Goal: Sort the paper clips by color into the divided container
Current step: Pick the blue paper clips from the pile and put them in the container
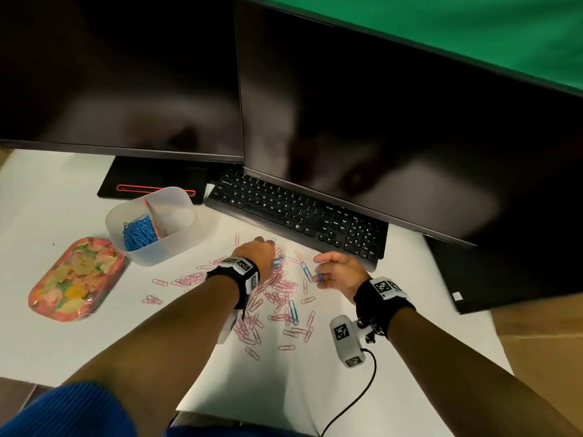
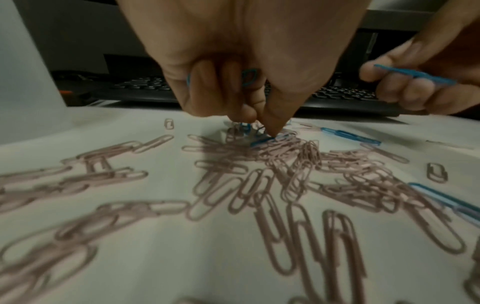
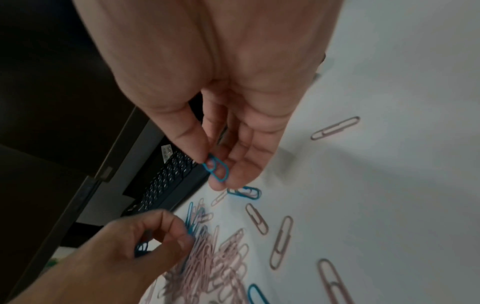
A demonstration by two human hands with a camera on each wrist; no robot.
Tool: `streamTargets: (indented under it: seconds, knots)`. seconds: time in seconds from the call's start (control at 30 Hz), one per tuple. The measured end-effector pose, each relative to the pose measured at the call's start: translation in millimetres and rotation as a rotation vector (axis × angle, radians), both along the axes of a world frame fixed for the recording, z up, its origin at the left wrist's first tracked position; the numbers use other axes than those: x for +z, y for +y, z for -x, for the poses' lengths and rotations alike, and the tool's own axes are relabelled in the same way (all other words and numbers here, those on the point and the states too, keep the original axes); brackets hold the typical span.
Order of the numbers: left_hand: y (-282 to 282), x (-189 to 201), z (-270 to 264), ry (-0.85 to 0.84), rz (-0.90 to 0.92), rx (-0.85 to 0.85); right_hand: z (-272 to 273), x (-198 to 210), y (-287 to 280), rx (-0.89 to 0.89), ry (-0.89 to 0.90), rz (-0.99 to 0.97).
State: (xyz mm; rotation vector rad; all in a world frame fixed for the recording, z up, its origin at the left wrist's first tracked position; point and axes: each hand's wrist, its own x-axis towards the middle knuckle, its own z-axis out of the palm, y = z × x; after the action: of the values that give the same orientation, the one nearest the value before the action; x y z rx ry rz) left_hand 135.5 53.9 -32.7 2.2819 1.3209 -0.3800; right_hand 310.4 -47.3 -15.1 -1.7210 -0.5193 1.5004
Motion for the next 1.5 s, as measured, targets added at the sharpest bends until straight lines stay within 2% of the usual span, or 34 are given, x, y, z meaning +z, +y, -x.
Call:
streamTargets:
  seconds: [0.1,0.17,0.2,0.3,0.33,0.43,0.57,0.63,0.73,0.83,0.93,1.13,1.33,1.43,1.5]
  knots:
    - [-0.7,-1.3,8.2,-0.176,0.038,0.145,-4.9,-3.5,2.0,-0.093,-0.024,0.028]
    - [-1.9,-0.8,15.0,-0.33,0.1,0.32,-4.4,-9.0,5.1,-0.053,-0.134,0.07]
    - [-2.8,0.0,17.5,-0.398,0.132,0.391,-2.8,-12.3,7.5,0.024,-0.255,0.09]
    - [-5.2,1.7,26.8,-0.532,0.264,0.484,7.7,-20.0,12.8,0.346,-0.781,0.143]
    - [-6.3,3.3,30.5,-0.574,0.329,0.507,12.7,-20.6,14.2,0.404,-0.875,0.158]
    - [-9.5,4.2,38.8,-0.664,0.482,0.595,23.7,-19.1,21.2,0.489,-0.969,0.187]
    - [-14.0,13.0,42.4,-0.799,0.637,0.842,31.0,-9.1,31.1,0.639,-1.027,0.282]
    - [-15.3,13.1,44.3,-0.885,0.739,0.966,31.6,-7.4,33.2,0.635,-1.0,0.294]
    - [-17.2,10.6,48.9,-0.97,0.855,1.072,31.4,-10.9,32.4,0.517,-0.901,0.287]
    - [-17.8,11.8,50.2,-0.986,0.892,1.112,27.4,-16.0,26.9,0.41,-0.808,0.216]
    - [-19.1,12.7,49.8,-0.977,0.88,1.17,21.8,-13.5,19.2,0.385,-0.699,0.129]
    - [-18.7,28.5,59.2,-1.098,0.907,1.206,40.8,7.3,25.3,0.249,-0.063,-0.006]
    - [3.5,59.0,114.2,-1.239,0.734,1.298,113.0,40.0,73.1,0.334,0.165,-0.078]
    - [24.3,69.6,154.7,-1.287,0.634,1.387,156.8,52.1,103.1,0.375,0.167,-0.042]
    - [37.7,76.3,177.6,-1.28,0.552,1.468,186.9,58.6,121.8,0.437,0.098,-0.007]
